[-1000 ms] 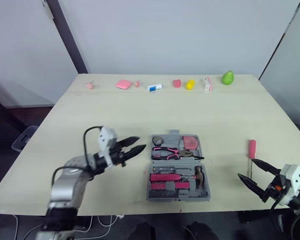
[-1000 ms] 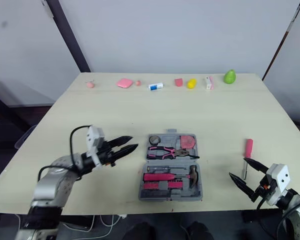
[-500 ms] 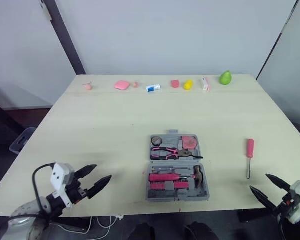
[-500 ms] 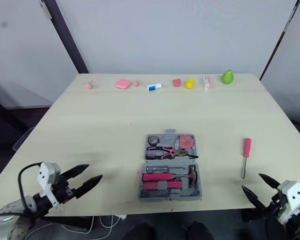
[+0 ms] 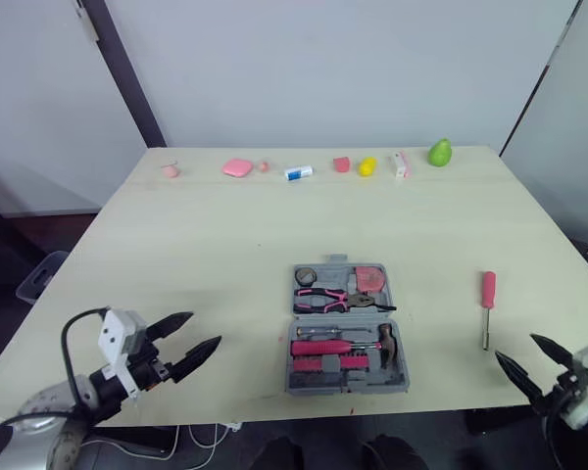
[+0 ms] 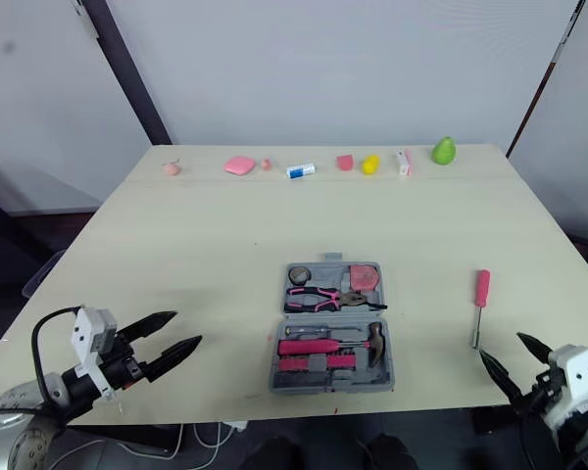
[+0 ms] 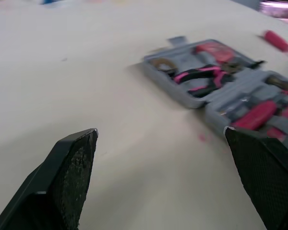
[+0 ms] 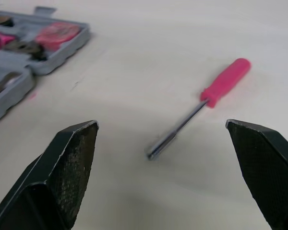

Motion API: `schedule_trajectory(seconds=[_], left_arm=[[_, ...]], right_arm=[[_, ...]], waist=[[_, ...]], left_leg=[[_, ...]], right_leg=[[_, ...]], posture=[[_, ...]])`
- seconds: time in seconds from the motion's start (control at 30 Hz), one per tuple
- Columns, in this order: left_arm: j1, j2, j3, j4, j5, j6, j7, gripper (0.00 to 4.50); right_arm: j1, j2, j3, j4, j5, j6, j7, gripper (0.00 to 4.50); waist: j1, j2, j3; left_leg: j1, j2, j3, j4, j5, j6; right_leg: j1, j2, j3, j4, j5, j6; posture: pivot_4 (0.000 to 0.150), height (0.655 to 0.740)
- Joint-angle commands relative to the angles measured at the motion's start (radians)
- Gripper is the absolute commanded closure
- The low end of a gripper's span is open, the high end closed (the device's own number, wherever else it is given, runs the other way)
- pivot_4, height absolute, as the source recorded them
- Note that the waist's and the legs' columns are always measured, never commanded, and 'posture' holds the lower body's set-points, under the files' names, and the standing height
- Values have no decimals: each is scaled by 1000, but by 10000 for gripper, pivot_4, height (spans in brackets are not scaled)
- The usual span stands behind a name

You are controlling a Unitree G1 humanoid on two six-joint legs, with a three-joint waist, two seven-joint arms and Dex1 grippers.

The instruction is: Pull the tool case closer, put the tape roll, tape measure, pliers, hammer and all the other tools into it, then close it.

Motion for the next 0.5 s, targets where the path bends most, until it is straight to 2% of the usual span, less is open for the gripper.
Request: schedule_trajectory(seconds=[0.03,0.27,0.5], left_arm=[[-69,34,-55,-80,-28,9,-44,70],[-179,83,-136,-163,-91,86,-112,70],[-299,125,-184,-189,-153,138,-189,70]], right_arm=[[-56,6,17,-48,-39,104,-126,0],[-211,77,10,-60,-61,266,-361,0],[-321,105,57,54,-163,267,-452,0]], waist=[[1,0,0],[-3,1,0],[-2,1,0]], left_leg=[[0,0,0,0,0,0],[-1,0,0,-1,0,0],[-3,-1,0,-1,0,0]], right_leg=[[0,0,0,0,0,0],[-1,1,1,0,2,3],[-2,1,1,-1,2,3]], posture=[[1500,7400],[1500,7400],[1500,7400]])
